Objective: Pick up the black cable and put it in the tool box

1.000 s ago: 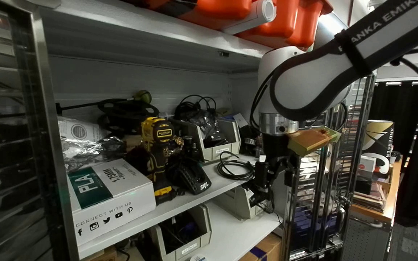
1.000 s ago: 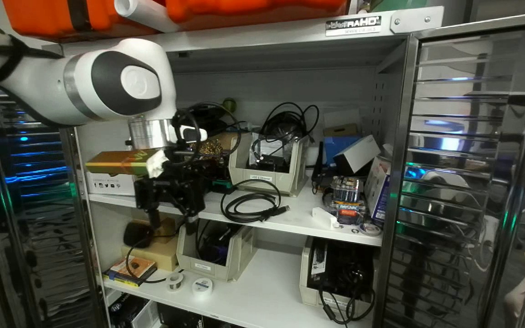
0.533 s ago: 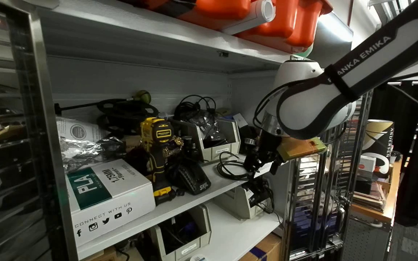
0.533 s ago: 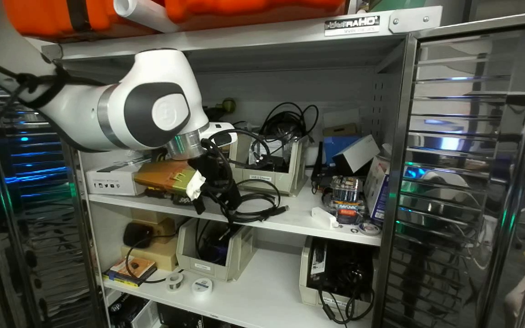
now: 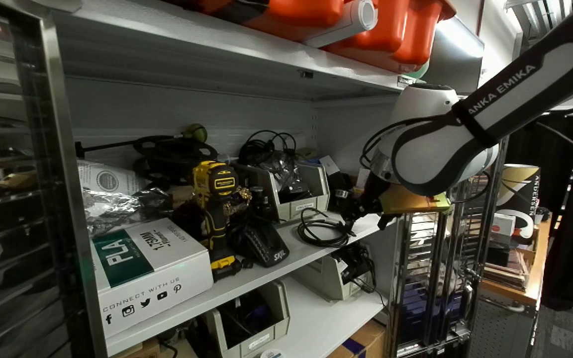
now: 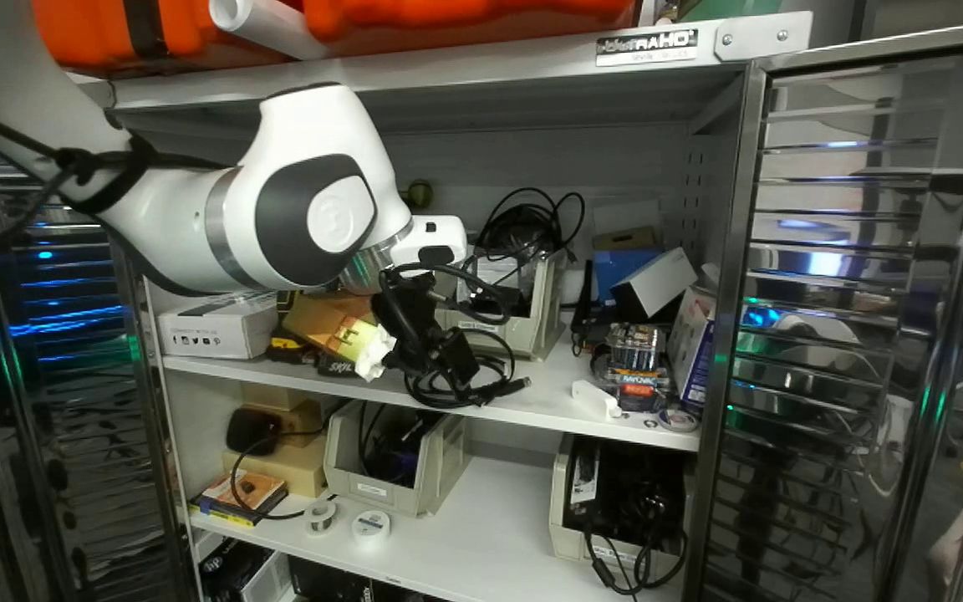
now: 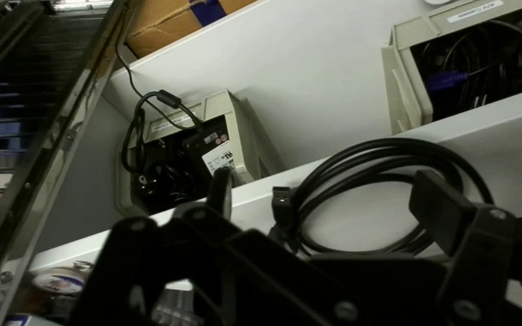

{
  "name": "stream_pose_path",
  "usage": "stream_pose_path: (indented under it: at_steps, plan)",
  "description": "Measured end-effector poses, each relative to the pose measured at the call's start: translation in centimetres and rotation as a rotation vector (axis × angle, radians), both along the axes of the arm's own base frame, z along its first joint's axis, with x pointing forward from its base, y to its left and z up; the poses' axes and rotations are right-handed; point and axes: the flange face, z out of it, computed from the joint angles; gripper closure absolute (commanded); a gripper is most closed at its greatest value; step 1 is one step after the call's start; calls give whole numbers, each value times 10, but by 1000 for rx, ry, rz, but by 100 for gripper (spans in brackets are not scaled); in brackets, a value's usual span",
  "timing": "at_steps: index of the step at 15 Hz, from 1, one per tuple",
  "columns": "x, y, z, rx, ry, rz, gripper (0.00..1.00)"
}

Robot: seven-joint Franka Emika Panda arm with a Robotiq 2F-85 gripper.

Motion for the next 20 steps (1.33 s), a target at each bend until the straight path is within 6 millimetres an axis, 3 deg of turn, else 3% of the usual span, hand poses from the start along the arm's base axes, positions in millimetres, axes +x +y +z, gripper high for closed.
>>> stream_pose_path:
  at_steps: [6, 14, 15, 16, 20]
  plan:
    - [28, -38, -13, 51, 13, -115, 0]
    - [82, -26, -37, 105, 37, -133, 0]
    - [85, -23, -41, 104, 52, -131, 25]
    - [88, -21, -44, 103, 69, -129, 27]
    - [92, -14, -39, 97, 122, -125, 56]
